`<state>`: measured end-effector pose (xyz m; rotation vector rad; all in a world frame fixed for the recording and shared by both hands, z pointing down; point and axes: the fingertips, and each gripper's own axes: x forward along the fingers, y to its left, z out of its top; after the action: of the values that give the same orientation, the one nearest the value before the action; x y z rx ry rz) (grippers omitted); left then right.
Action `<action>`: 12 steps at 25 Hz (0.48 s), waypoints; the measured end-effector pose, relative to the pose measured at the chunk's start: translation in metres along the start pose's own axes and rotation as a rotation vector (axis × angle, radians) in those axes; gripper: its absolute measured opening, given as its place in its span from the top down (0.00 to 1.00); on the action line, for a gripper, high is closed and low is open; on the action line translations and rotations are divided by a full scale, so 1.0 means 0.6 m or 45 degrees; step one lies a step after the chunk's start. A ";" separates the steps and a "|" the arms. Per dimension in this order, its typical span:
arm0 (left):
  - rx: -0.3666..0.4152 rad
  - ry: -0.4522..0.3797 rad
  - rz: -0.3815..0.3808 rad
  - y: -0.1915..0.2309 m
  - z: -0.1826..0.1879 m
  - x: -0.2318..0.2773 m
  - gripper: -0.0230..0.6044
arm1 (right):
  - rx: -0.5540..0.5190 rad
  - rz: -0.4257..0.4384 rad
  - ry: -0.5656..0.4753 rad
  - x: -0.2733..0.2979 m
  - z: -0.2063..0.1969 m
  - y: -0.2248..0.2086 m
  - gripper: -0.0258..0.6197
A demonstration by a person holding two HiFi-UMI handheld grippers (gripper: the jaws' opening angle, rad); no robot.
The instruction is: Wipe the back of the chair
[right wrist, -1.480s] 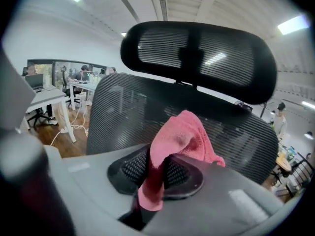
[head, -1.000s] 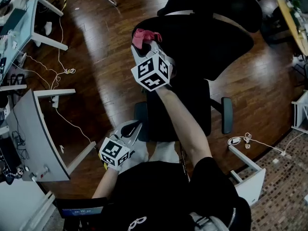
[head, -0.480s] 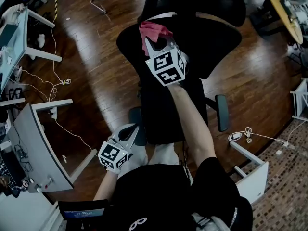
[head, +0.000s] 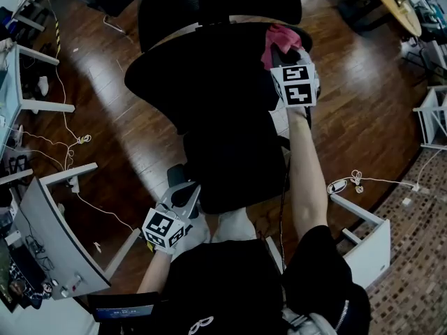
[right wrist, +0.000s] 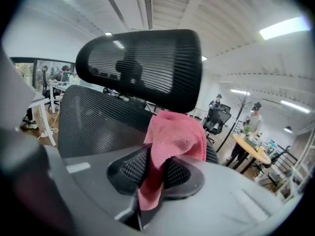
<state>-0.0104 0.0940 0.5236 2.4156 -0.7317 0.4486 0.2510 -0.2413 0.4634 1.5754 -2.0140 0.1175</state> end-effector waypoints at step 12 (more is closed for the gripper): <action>0.022 -0.003 -0.013 -0.009 0.042 0.040 0.98 | 0.053 -0.246 0.112 -0.030 -0.064 -0.182 0.88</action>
<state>0.0159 0.0729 0.5128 2.4357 -0.7185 0.4499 0.3682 -0.2431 0.4569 1.7507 -1.7927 0.1520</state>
